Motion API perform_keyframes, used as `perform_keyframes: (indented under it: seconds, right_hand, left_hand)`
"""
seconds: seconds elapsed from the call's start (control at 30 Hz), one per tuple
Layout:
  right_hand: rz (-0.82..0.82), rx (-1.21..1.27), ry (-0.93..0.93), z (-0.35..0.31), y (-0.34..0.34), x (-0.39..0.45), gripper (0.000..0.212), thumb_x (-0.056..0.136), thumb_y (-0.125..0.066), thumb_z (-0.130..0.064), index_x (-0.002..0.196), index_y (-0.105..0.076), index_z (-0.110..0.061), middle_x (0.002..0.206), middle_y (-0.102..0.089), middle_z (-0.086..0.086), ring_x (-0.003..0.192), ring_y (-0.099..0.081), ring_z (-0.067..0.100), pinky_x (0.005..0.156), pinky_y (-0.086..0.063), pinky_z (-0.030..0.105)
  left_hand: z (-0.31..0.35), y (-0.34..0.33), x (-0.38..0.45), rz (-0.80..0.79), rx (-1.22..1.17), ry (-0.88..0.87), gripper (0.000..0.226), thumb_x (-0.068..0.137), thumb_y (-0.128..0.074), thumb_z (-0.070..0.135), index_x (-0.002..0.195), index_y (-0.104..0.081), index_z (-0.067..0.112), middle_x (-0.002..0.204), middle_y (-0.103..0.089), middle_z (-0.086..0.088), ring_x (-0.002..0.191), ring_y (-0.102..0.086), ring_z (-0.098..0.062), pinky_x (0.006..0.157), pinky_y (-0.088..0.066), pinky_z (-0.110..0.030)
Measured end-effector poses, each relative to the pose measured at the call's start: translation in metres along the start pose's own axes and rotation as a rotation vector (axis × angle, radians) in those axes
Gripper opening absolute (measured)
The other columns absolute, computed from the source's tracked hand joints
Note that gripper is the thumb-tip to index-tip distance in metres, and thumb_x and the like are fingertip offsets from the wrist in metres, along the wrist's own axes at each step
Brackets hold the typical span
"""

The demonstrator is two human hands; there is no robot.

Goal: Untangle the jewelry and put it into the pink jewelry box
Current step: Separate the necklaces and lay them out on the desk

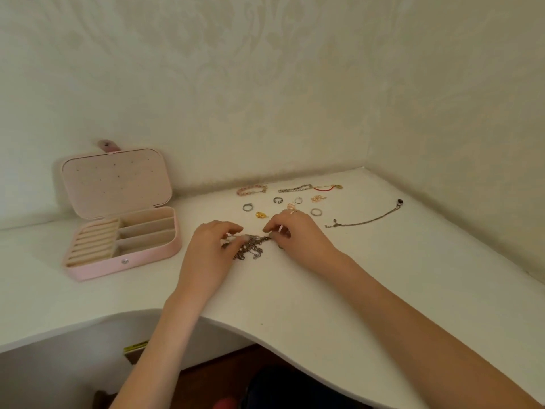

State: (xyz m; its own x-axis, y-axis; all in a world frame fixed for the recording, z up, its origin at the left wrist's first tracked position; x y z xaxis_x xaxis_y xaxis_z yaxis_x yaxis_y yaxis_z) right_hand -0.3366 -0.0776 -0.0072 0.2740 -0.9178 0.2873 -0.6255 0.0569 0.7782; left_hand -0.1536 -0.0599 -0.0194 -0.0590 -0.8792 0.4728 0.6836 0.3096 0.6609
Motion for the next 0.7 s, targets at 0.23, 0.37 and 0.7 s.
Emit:
perform_keyframes:
  seconds: [0.23, 0.37, 0.7]
  right_hand:
    - [-0.009, 0.045, 0.131, -0.028, -0.018, 0.005, 0.019, 0.088, -0.063, -0.024, 0.103, -0.071, -0.015, 0.097, -0.065, 0.002, 0.091, -0.053, 0.015, 0.079, -0.044, 0.028]
    - [-0.066, -0.106, 0.153, -0.034, -0.034, 0.009, 0.02, 0.087, -0.064, -0.03, 0.098, -0.072, -0.016, 0.094, -0.063, 0.002, 0.087, -0.05, 0.014, 0.075, -0.045, 0.033]
    - [0.14, 0.489, -0.02, -0.051, -0.006, 0.014, 0.008, 0.087, -0.062, -0.014, 0.085, -0.068, -0.009, 0.078, -0.067, -0.003, 0.069, -0.057, 0.002, 0.063, -0.04, 0.008]
  left_hand:
    - [-0.014, 0.008, -0.003, 0.084, -0.238, 0.191, 0.025, 0.092, -0.046, 0.001, 0.09, -0.065, 0.018, 0.078, -0.066, 0.007, 0.077, -0.059, 0.0, 0.063, -0.035, -0.001]
    - [-0.012, 0.007, -0.002, 0.039, -0.203, 0.182, 0.027, 0.085, -0.051, -0.004, 0.085, -0.067, 0.018, 0.076, -0.064, 0.01, 0.073, -0.058, -0.003, 0.061, -0.037, -0.004]
    - [-0.007, 0.008, 0.005, -0.05, -0.482, 0.188, 0.017, 0.086, -0.064, 0.014, 0.093, -0.07, 0.029, 0.093, -0.071, 0.013, 0.096, -0.064, -0.003, 0.088, -0.044, -0.017]
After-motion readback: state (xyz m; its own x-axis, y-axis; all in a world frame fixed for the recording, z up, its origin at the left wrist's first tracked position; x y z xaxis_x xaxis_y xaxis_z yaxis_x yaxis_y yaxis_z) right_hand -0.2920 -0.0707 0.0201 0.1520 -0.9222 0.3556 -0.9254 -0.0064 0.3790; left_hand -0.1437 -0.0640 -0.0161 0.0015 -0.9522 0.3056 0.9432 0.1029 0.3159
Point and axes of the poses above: each hand's wrist, its own x-axis towards the middle knuckle, its own y-axis out of the back of the hand, z = x × y, the point moved 1 cm from there along x, towards the middle knuckle
